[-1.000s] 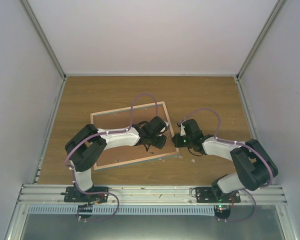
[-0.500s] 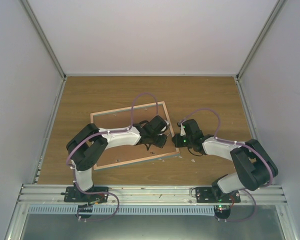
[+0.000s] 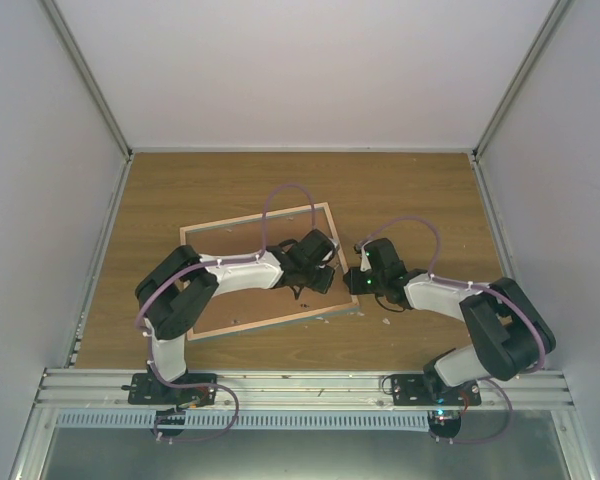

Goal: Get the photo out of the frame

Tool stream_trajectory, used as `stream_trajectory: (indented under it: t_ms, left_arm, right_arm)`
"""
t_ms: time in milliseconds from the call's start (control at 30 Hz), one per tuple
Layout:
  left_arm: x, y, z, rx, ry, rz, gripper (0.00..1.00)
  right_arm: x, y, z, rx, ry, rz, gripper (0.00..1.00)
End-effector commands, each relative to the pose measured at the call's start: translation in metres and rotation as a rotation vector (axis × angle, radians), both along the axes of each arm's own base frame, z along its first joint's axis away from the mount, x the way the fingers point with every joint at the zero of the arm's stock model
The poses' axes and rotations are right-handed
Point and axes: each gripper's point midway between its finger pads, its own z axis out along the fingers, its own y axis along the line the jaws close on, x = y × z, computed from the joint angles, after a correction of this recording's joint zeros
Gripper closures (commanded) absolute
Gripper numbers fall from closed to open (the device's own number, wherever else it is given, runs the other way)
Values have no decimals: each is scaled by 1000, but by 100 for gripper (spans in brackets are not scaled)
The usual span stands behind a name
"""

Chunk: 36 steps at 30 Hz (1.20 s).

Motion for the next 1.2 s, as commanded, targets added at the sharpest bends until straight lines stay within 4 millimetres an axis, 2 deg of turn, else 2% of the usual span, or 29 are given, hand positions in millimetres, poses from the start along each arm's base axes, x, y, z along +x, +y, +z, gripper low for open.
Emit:
stream_trajectory:
  t_ms: [0, 233, 367, 533, 633, 900, 1067, 1167]
  left_arm:
    - [20, 16, 8, -21, -46, 115, 100]
    - [23, 24, 20, -86, -63, 166, 100]
    - [21, 25, 35, -131, -91, 170, 100]
    - [21, 48, 57, -155, -154, 234, 100]
    - [23, 76, 72, -175, -189, 302, 100]
    - [29, 169, 92, -196, -262, 483, 100]
    - [34, 225, 109, -213, -320, 592, 100]
    - [41, 263, 112, -223, -342, 681, 100]
  right_arm:
    - [-22, -7, -25, -59, 88, 25, 94]
    - [-22, -9, -27, -65, 92, 12, 94]
    - [-22, -13, -26, -74, 92, -13, 94]
    - [-17, -23, -25, -88, 85, -66, 97]
    - [-13, -34, -23, -95, 81, -112, 98]
    - [-2, -71, -15, -109, 69, -202, 96]
    - [5, -98, -18, -149, 82, -266, 96]
    - [12, -114, -17, -145, 90, -314, 93]
